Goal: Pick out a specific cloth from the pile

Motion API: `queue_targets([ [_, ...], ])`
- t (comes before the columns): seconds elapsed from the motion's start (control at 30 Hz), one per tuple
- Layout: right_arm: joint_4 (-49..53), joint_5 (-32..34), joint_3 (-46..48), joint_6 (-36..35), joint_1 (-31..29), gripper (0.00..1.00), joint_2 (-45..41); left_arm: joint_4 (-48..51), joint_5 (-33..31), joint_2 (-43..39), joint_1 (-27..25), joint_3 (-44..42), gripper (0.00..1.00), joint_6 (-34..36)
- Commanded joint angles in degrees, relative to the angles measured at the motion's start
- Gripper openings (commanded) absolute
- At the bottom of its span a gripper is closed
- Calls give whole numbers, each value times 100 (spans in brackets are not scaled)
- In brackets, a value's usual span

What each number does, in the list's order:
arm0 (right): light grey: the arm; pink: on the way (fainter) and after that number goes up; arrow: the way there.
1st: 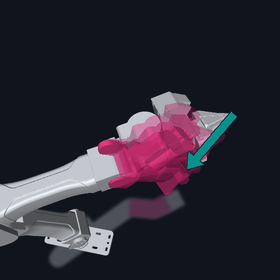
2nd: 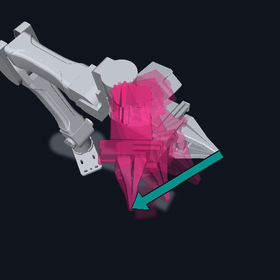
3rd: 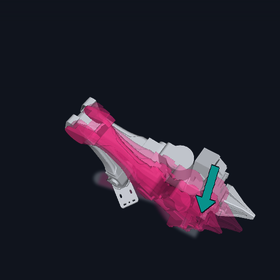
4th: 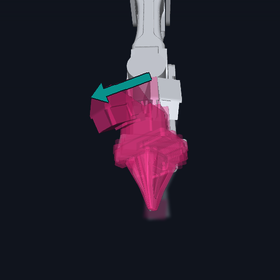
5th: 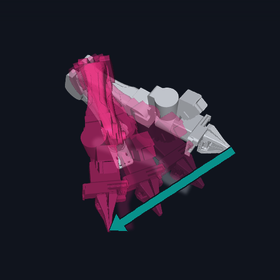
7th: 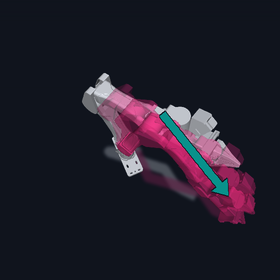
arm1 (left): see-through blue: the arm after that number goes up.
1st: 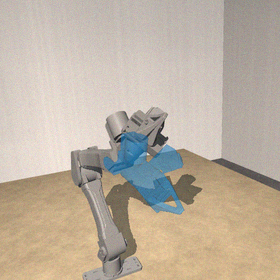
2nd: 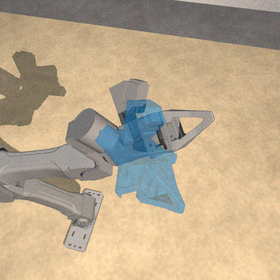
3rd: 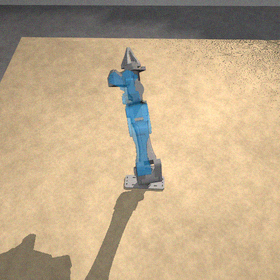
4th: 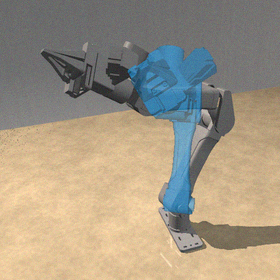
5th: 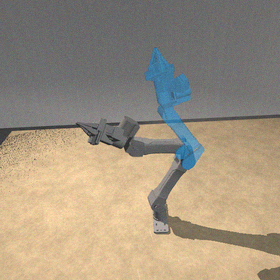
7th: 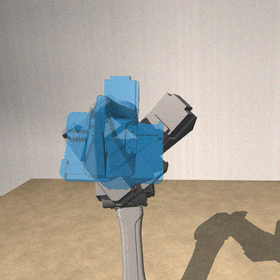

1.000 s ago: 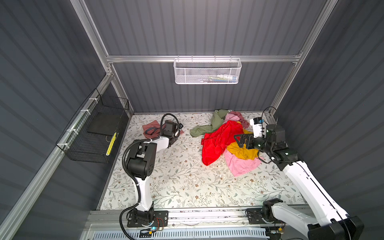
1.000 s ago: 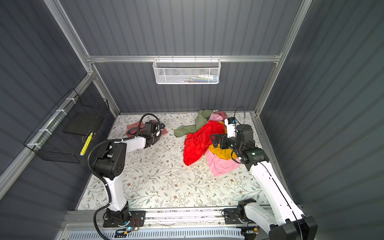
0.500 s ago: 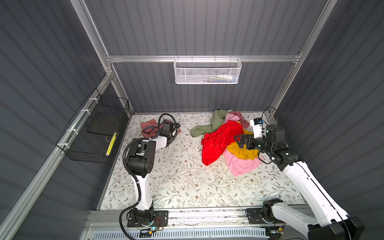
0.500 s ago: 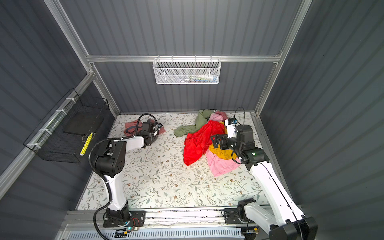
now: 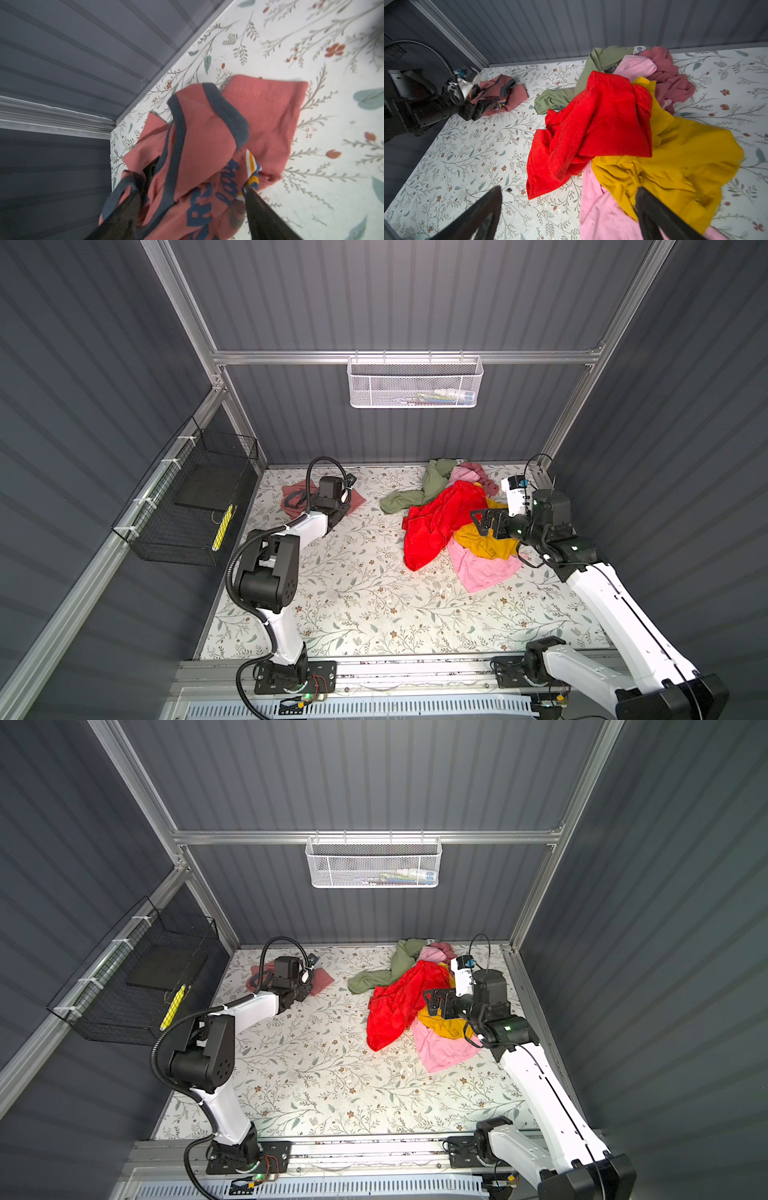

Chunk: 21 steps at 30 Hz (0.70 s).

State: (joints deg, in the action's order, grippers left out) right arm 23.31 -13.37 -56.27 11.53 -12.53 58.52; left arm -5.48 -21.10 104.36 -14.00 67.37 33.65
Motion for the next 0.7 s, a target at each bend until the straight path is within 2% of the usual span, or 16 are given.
queue_targets([
  [0.0,152,243,2,-238,86,99,-203,-165,-132,-482,-88,-256,85,-241],
  [0.1,129,436,91,-320,207,99,-357,-704,-544,-902,-145,-701,94,-532],
  [0.17,13,590,223,-379,312,99,-497,-738,-667,-1220,-149,-887,98,-1038],
  [0.4,-1331,1619,1470,-777,575,99,-1011,-816,-460,-2260,-147,-1801,100,-2740],
  [0.53,-3306,2144,2922,-898,668,99,-1396,-1004,-714,-2740,-151,-2564,100,-3371],
  [0.67,-5567,2612,4243,-794,820,99,-1262,-1607,-1102,-3008,-151,-3370,100,-3497],
])
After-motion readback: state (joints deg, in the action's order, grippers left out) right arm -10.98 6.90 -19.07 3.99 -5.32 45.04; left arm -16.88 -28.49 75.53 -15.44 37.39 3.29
